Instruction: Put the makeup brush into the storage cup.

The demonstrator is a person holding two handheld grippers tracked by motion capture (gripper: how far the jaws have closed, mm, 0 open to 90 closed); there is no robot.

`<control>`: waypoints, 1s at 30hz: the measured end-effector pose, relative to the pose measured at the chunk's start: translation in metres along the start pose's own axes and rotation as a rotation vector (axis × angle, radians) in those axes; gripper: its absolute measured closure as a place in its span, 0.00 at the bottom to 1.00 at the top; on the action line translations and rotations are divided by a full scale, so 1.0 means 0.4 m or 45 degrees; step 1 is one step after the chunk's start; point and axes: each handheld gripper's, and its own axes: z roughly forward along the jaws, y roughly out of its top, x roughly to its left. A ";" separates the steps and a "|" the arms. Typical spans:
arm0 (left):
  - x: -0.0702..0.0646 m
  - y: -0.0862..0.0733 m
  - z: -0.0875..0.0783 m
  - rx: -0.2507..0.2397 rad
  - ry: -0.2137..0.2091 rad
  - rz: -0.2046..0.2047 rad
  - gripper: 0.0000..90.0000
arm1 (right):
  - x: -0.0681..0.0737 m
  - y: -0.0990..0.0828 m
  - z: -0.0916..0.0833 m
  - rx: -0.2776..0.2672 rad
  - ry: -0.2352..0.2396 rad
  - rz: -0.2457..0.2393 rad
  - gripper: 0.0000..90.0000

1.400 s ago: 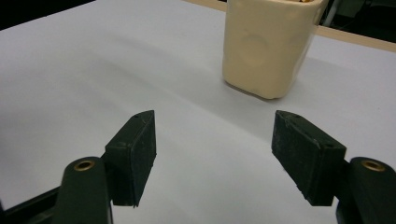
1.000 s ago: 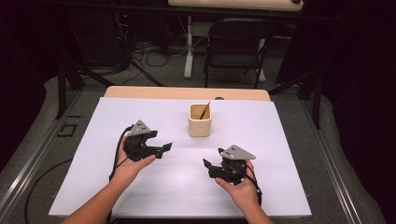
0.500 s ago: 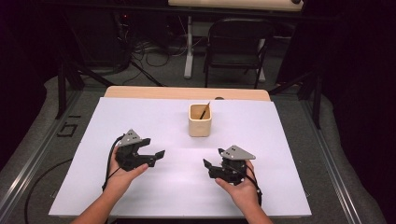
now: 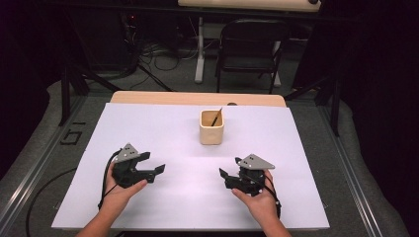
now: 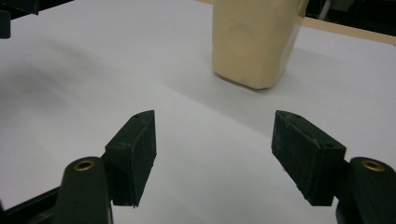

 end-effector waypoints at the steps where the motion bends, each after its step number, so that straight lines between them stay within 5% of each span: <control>1: 0.002 -0.003 -0.002 -0.002 0.004 0.007 0.26 | -0.002 -0.001 -0.002 0.003 -0.004 0.004 0.34; 30: 0.065 -0.061 -0.015 0.037 0.068 -0.046 0.28 | -0.062 -0.039 0.006 0.050 -0.074 0.027 0.35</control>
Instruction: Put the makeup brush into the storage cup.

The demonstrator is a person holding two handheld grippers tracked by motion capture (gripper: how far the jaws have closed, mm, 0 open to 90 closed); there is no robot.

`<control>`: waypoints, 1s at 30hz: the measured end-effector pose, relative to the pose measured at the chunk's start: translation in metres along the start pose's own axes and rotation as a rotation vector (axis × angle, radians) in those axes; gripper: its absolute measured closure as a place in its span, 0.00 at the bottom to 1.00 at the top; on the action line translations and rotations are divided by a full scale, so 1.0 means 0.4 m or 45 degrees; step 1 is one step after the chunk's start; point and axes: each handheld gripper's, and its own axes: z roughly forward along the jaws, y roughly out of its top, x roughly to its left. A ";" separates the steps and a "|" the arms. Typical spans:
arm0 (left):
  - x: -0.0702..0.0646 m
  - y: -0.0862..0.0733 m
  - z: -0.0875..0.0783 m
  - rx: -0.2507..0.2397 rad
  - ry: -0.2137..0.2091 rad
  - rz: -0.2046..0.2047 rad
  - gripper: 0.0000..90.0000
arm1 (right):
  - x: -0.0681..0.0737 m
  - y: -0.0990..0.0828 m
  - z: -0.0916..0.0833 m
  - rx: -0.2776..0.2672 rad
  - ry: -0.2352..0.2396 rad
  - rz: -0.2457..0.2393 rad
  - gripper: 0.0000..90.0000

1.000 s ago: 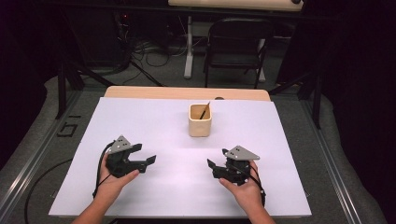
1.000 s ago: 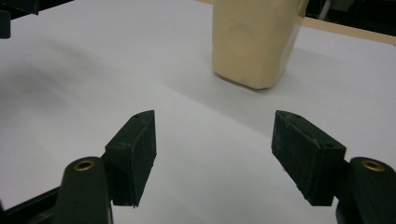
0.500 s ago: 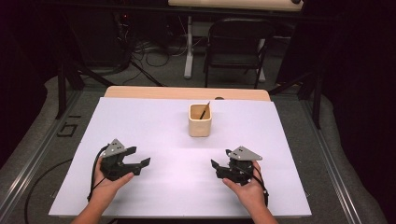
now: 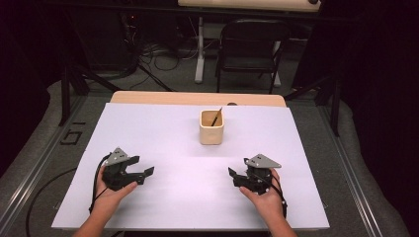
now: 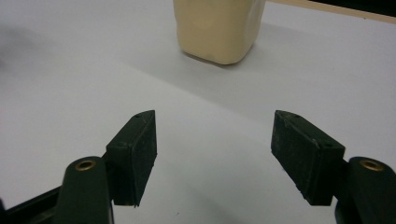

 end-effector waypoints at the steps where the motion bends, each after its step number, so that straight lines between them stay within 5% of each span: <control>1: 0.003 0.000 0.001 0.001 -0.002 -0.001 0.28 | -0.001 -0.002 0.002 0.005 -0.004 0.005 0.35; 15: 0.027 -0.009 0.009 0.017 0.004 -0.054 0.28 | -0.014 -0.009 0.007 0.031 -0.035 0.010 0.35; 30: 0.030 -0.010 0.015 0.033 0.017 -0.046 0.28 | -0.020 -0.017 0.012 0.038 -0.040 0.035 0.35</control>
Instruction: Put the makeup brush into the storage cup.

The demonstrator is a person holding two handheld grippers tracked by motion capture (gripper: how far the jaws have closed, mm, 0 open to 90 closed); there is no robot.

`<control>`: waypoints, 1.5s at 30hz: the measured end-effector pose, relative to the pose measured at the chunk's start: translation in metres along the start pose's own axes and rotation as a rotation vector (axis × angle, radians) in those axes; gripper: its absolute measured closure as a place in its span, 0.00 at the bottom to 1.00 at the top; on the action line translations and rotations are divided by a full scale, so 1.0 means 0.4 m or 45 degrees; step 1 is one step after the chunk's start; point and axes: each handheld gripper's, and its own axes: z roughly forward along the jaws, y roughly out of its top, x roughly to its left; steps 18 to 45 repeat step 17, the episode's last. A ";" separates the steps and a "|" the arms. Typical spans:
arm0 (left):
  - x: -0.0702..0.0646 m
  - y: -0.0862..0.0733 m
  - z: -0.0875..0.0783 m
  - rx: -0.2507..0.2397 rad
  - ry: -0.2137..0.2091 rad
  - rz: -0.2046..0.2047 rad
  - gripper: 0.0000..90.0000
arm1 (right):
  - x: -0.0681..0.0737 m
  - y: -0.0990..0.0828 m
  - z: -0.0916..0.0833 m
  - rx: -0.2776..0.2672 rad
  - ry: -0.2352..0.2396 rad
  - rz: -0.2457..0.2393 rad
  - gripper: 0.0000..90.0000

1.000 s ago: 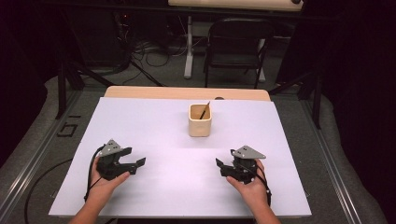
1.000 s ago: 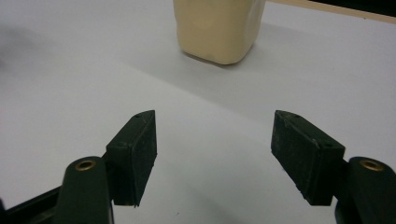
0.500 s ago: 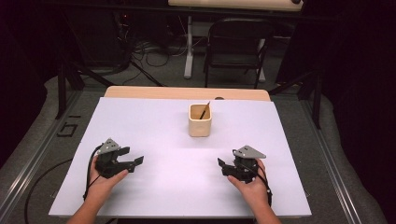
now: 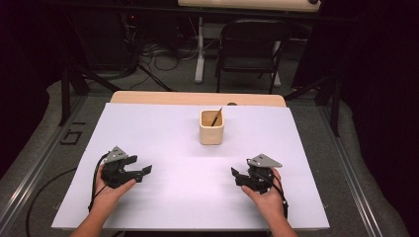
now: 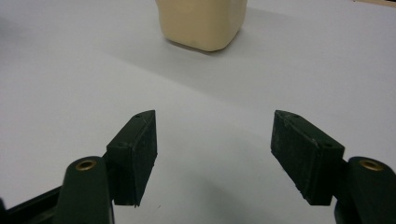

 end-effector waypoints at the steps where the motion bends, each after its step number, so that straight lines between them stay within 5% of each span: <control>1: 0.000 0.000 0.000 0.000 -0.001 0.002 0.28 | -0.001 0.000 0.000 -0.001 -0.001 0.001 0.35; 45: 0.008 0.001 0.002 0.011 0.017 -0.021 0.28 | -0.015 -0.005 0.000 0.002 -0.015 0.029 0.35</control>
